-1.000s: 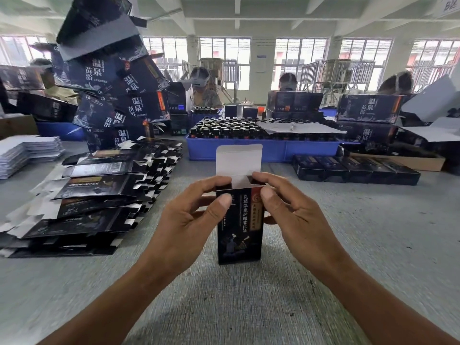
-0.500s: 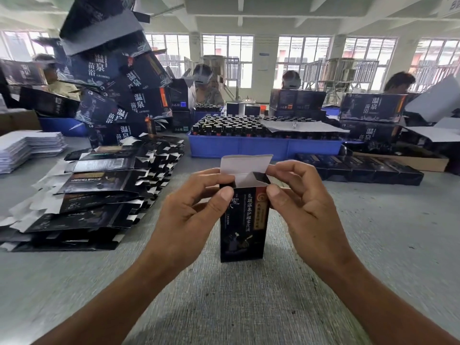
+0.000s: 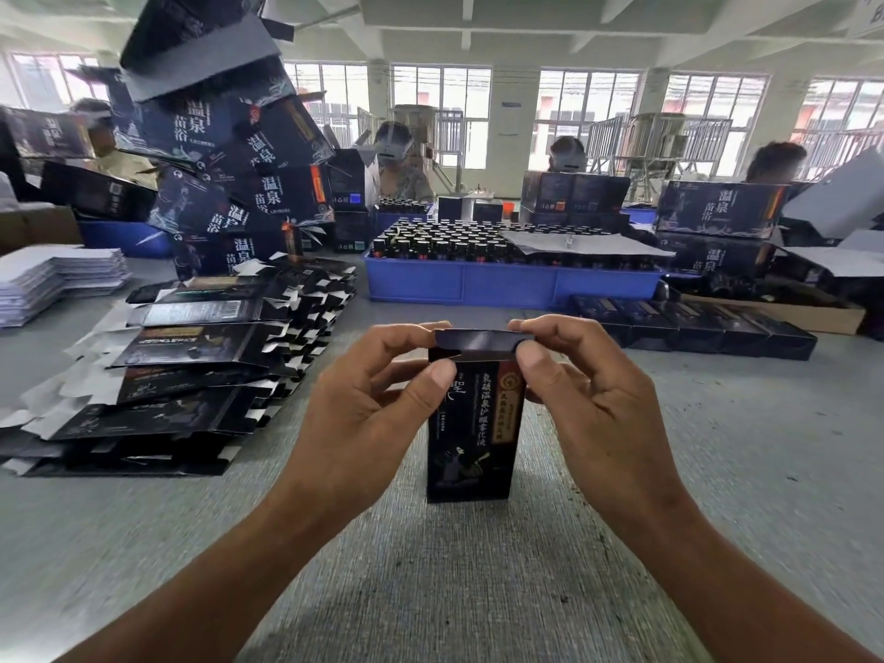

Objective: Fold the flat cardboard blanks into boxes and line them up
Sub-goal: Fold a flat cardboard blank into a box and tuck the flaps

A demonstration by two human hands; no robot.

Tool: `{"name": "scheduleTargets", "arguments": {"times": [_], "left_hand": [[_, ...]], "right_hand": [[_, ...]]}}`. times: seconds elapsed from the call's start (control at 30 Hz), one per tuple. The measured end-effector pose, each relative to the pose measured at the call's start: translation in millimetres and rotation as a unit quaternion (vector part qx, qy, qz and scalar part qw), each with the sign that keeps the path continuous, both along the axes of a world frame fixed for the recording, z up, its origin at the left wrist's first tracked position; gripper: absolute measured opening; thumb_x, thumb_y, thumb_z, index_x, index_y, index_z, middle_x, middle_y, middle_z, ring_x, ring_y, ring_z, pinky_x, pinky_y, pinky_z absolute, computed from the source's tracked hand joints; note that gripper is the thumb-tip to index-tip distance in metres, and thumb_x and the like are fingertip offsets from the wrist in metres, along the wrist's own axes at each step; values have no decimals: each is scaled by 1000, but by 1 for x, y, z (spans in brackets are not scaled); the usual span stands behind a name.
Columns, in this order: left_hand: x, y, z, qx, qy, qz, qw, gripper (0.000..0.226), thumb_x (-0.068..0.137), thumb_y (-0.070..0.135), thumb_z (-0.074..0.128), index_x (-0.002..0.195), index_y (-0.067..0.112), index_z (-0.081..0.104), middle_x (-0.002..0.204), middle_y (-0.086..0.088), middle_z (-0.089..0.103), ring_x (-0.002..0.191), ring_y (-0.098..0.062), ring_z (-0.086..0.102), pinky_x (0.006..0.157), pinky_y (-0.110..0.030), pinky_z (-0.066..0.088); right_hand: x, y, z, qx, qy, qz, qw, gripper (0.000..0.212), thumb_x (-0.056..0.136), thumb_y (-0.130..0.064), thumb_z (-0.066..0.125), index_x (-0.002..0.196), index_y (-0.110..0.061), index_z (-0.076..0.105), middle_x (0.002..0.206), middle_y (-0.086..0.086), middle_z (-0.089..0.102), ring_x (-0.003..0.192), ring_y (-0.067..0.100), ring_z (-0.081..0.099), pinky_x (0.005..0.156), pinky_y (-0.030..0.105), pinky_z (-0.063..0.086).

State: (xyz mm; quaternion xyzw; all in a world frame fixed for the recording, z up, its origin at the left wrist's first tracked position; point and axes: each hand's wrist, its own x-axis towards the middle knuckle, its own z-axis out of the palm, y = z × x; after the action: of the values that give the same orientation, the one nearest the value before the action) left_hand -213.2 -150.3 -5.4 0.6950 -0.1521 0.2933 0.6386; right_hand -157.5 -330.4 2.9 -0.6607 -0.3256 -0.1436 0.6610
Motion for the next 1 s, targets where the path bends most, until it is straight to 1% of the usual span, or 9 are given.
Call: {"name": "scheduleTargets", "arguments": {"times": [0.2, 0.33, 0.43, 0.5, 0.6, 0.7, 0.8, 0.9, 1.0], "left_hand": [[2, 1, -2, -11, -3, 4, 1000, 20, 86, 30, 69, 105, 28, 62, 118, 6, 73, 108, -17, 70, 80, -20, 56], [3, 1, -2, -2, -11, 21, 1000, 19, 90, 33, 68, 107, 31, 62, 119, 7, 72, 107, -16, 70, 80, -20, 55], [2, 0, -2, 28, -14, 50, 998, 29, 93, 38, 64, 122, 38, 59, 125, 11, 68, 111, -13, 68, 84, -20, 55], [1, -1, -3, 56, -24, 67, 996, 33, 97, 35, 61, 130, 38, 60, 125, 12, 67, 112, -12, 67, 83, -16, 54], [0, -3, -3, 74, -28, 79, 994, 29, 97, 29, 59, 125, 31, 67, 119, 7, 69, 110, -16, 67, 78, -14, 53], [0, -4, -1, 67, -19, 81, 994, 27, 95, 31, 58, 120, 31, 69, 114, 6, 71, 106, -15, 68, 74, -14, 53], [-1, -6, 0, 56, -13, 86, 995, 27, 94, 34, 58, 117, 30, 70, 109, 3, 72, 103, -14, 69, 72, -14, 53], [-1, -8, 0, 44, -8, 93, 995, 25, 94, 35, 58, 115, 31, 71, 105, 3, 72, 101, -14, 69, 72, -15, 53], [0, -10, 0, 28, -7, 95, 995, 21, 97, 29, 58, 113, 29, 71, 103, 6, 72, 98, -13, 70, 71, -15, 54]], "right_hand": [[1, -2, 2, -1, 10, -7, 1000, 13, 96, -22, 63, 107, -26, 69, 101, -17, 74, 91, 3, 72, 73, 14, 55], [2, -3, 1, -4, 15, -4, 1000, 14, 95, -20, 64, 107, -25, 70, 102, -19, 74, 92, 3, 72, 73, 14, 54], [3, -2, 0, -10, 10, -8, 1000, 14, 95, -19, 64, 105, -27, 70, 103, -21, 73, 94, 1, 71, 73, 13, 54], [4, -3, -1, -13, 6, -11, 1000, 14, 96, -20, 64, 106, -28, 70, 105, -21, 73, 95, 1, 71, 74, 13, 54], [5, -3, -2, -17, 0, -13, 1000, 14, 96, -22, 64, 106, -28, 70, 106, -19, 73, 96, 2, 71, 76, 13, 54], [5, -4, -3, -30, -14, -22, 999, 15, 95, -24, 64, 109, -27, 70, 108, -18, 73, 96, 0, 70, 77, 13, 53], [4, -5, -2, -46, -34, -37, 998, 16, 95, -28, 63, 110, -27, 70, 105, -20, 72, 91, -2, 69, 74, 13, 52], [4, -5, -1, -41, -23, -36, 998, 14, 97, -31, 59, 106, -31, 70, 101, -21, 72, 93, 2, 69, 74, 23, 58], [3, -4, 1, -49, -21, -29, 998, 12, 98, -30, 58, 100, -37, 68, 99, -20, 71, 95, 3, 68, 73, 20, 57]]}}
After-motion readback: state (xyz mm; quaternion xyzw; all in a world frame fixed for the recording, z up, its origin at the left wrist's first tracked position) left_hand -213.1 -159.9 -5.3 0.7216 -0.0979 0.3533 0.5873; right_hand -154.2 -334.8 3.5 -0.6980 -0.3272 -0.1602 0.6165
